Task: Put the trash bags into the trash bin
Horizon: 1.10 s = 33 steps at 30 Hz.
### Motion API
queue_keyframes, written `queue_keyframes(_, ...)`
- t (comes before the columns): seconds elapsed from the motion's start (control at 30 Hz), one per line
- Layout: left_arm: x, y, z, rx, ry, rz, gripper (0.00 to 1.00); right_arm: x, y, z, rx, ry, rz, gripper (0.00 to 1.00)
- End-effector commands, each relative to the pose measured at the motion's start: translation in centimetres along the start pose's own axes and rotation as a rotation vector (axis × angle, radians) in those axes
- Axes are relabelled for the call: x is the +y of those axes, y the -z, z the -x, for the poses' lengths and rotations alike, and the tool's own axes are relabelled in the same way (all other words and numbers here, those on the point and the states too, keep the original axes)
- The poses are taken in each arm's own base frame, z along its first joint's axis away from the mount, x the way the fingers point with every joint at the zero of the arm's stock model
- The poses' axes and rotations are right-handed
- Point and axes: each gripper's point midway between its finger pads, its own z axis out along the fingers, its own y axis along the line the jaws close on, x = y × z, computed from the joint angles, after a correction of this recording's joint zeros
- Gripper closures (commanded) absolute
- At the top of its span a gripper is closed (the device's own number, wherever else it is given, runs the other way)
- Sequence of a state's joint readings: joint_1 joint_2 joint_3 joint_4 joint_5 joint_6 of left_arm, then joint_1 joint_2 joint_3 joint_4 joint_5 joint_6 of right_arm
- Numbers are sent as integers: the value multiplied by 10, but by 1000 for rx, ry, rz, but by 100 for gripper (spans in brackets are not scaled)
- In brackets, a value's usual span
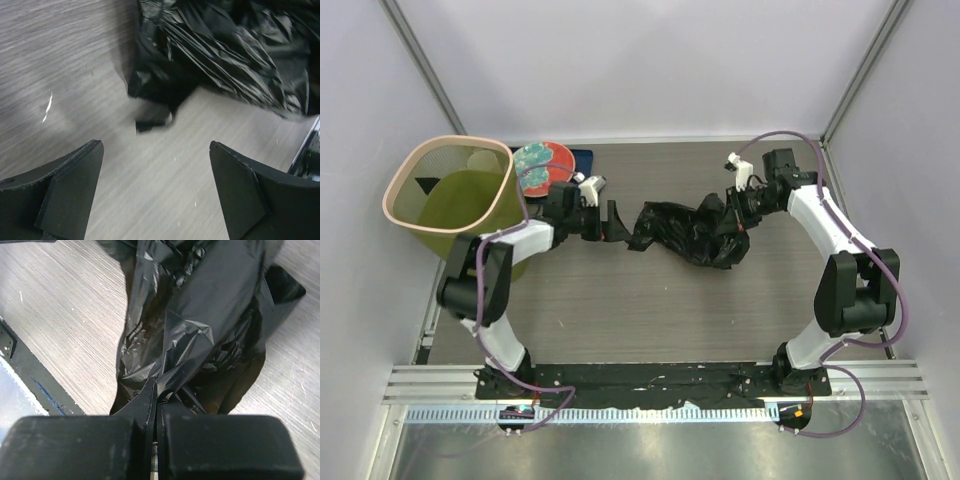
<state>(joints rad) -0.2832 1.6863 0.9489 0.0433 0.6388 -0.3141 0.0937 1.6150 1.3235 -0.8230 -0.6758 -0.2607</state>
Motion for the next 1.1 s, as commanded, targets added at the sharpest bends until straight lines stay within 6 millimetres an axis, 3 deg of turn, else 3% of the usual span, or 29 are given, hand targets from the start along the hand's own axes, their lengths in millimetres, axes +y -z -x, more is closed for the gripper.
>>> queue_keyframes(0.0, -8, -44, 41, -108, 52, 8, 9, -4, 17, 9, -75, 40, -91, 99)
queue_keyframes(0.03, -9, -50, 50, -117, 33, 22, 9, -5, 18, 8, -77, 45, -97, 99)
queue_keyframes(0.1, -5, -68, 38, -66, 5, 64, 9, -4, 18, 3, -71, 55, -99, 99)
queue_keyframes(0.17, 2, -82, 39, -52, -17, 127, 9, -4, 16, -2, -62, 51, -95, 96)
queue_keyframes(0.23, 10, -91, 35, -24, -36, 188, 10, -5, 15, -5, -53, 42, -101, 86)
queue_keyframes(0.27, 12, -94, 34, -16, -39, 201, 12, -6, 15, -5, -49, 39, -102, 74)
queue_keyframes(0.33, 12, -100, 33, -1, -68, 214, 16, -10, 16, -6, -40, 34, -124, 63)
queue_keyframes(0.4, 14, -109, 26, 49, -61, 205, 29, -13, 17, -4, -42, 37, -142, 55)
queue_keyframes(0.43, 14, -111, 20, 80, -64, 203, 34, -19, 18, -3, -37, 39, -176, 56)
queue_keyframes(0.47, 16, -114, 15, 105, -60, 202, 48, -23, 21, 3, -45, 48, -197, 56)
queue_keyframes(0.6, 11, -109, 12, 132, -87, 182, 82, -38, 22, 16, -51, 49, -243, 61)
queue_keyframes(0.67, 3, -105, 20, 119, -106, 143, 96, -38, 21, 22, -57, 55, -229, 89)
queue_keyframes(0.7, -6, -99, 32, 90, -121, 126, 97, -37, 21, 24, -60, 56, -228, 99)
queue_keyframes(0.73, -13, -95, 41, 63, -133, 102, 99, -36, 23, 30, -73, 60, -226, 99)
queue_keyframes(0.8, -31, -81, 79, -38, -190, 86, 100, -34, 26, 40, -94, 72, -223, 99)
queue_keyframes(0.83, -38, -76, 96, -79, -217, 80, 100, -32, 34, 57, -129, 97, -234, 99)
queue_keyframes(0.9, -65, -55, 159, -209, -312, 67, 100, -36, 47, 88, -187, 143, -273, 99)
queue_keyframes(0.93, -83, -41, 188, -269, -360, 53, 100, -22, 81, 141, -314, 216, -305, 99)
queue_keyframes(0.97, -125, -8, 244, -397, -445, 20, 100, -23, 93, 164, -351, 220, -311, 99)
queue_keyframes(1.0, -155, 15, 270, -471, -538, -20, 100, -4, 116, 191, -432, 236, -272, 99)
queue_keyframes(1.03, -193, 52, 296, -572, -619, -58, 100, 35, 172, 237, -597, 341, -267, 99)
queue_keyframes(1.07, -236, 93, 323, -702, -720, -98, 100, 57, 197, 249, -665, 384, -248, 99)
